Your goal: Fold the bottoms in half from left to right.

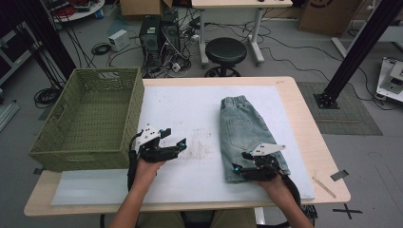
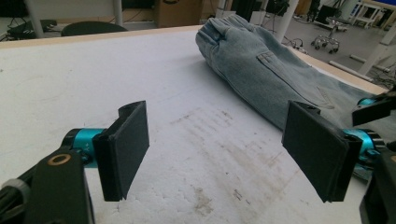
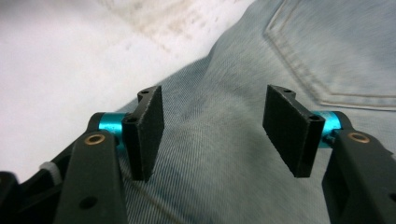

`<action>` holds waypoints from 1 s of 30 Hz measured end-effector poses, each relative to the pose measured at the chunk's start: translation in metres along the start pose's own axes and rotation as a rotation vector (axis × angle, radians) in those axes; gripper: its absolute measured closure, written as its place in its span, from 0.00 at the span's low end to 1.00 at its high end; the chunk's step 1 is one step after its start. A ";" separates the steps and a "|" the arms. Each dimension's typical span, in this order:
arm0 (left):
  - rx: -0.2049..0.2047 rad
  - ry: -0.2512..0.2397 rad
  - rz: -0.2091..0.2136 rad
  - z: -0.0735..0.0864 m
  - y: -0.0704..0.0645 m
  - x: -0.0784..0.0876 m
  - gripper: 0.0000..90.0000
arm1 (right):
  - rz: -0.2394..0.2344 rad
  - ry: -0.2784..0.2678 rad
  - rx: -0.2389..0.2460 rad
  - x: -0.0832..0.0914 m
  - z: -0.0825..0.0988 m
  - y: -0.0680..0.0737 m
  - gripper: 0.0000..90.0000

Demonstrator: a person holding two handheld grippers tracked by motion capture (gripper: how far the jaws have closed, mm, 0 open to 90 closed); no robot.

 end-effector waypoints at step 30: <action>0.003 0.004 0.016 0.003 -0.007 -0.012 0.26 | 0.243 0.101 -0.023 0.068 0.052 -0.066 0.75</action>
Point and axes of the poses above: each handheld gripper's, and its own axes: x roughly backward along the jaws, z roughly out of its underside, y roughly to its left, the point moved 3 cm from there along -x, roughly forward along the jaws, and after that the axes turned 5 degrees about -y, right-handed, at the moved point
